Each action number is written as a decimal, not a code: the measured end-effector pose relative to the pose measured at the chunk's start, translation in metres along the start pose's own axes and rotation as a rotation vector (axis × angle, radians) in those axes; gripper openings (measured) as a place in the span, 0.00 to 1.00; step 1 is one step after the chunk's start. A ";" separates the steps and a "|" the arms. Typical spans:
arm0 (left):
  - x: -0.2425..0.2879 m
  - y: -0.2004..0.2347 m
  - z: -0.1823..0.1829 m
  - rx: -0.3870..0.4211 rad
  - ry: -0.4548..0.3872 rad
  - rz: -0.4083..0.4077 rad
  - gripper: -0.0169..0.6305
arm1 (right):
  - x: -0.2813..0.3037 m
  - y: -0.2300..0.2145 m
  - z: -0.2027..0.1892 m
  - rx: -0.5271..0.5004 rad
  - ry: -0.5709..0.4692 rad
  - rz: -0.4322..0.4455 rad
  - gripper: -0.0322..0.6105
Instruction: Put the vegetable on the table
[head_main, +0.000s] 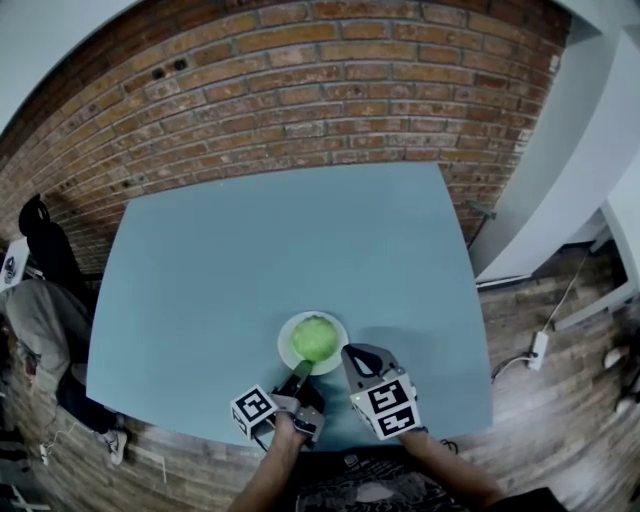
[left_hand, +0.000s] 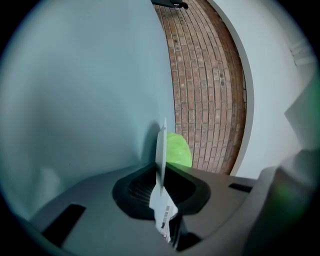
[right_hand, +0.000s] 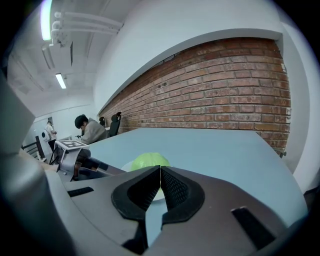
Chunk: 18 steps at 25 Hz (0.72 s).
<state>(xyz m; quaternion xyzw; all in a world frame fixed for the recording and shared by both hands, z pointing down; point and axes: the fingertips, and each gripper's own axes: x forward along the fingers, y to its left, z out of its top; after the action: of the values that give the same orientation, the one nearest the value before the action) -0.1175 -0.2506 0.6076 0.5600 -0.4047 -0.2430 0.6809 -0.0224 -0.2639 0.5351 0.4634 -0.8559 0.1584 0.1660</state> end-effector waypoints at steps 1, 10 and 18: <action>0.000 0.000 0.001 0.009 -0.004 0.008 0.07 | 0.000 0.001 -0.001 0.000 0.001 0.003 0.06; -0.002 0.008 0.003 0.065 -0.023 0.090 0.08 | -0.002 0.004 -0.007 -0.004 0.015 0.015 0.06; -0.004 0.007 0.006 0.127 -0.034 0.149 0.10 | -0.002 0.010 -0.010 -0.008 0.024 0.030 0.06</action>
<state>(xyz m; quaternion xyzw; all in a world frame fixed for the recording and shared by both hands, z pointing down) -0.1249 -0.2491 0.6136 0.5663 -0.4713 -0.1750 0.6531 -0.0283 -0.2528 0.5420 0.4479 -0.8614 0.1629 0.1758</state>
